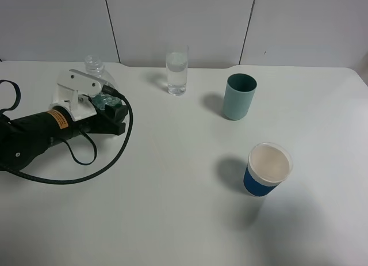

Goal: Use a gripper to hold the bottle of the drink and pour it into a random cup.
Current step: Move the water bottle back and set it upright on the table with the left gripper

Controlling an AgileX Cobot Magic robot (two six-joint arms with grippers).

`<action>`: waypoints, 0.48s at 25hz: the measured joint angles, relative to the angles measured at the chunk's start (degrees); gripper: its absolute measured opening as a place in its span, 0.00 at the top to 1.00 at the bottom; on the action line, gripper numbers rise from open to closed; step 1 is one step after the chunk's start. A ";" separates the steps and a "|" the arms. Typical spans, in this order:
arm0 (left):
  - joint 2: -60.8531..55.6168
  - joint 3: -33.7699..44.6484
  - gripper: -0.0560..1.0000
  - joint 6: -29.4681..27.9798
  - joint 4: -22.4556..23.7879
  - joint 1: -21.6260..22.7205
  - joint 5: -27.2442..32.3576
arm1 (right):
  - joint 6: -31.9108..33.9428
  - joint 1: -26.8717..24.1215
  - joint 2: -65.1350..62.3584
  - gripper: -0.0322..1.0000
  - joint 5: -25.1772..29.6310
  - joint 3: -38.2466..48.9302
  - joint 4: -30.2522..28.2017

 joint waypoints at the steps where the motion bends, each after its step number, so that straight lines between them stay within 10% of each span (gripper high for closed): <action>1: 0.48 0.00 0.43 -0.06 0.33 0.00 -0.21 | 0.00 0.00 0.00 0.25 0.00 0.00 0.00; 12: 5.66 0.00 0.43 -0.11 2.92 0.00 -5.48 | 0.00 0.00 0.00 0.25 0.00 0.00 0.00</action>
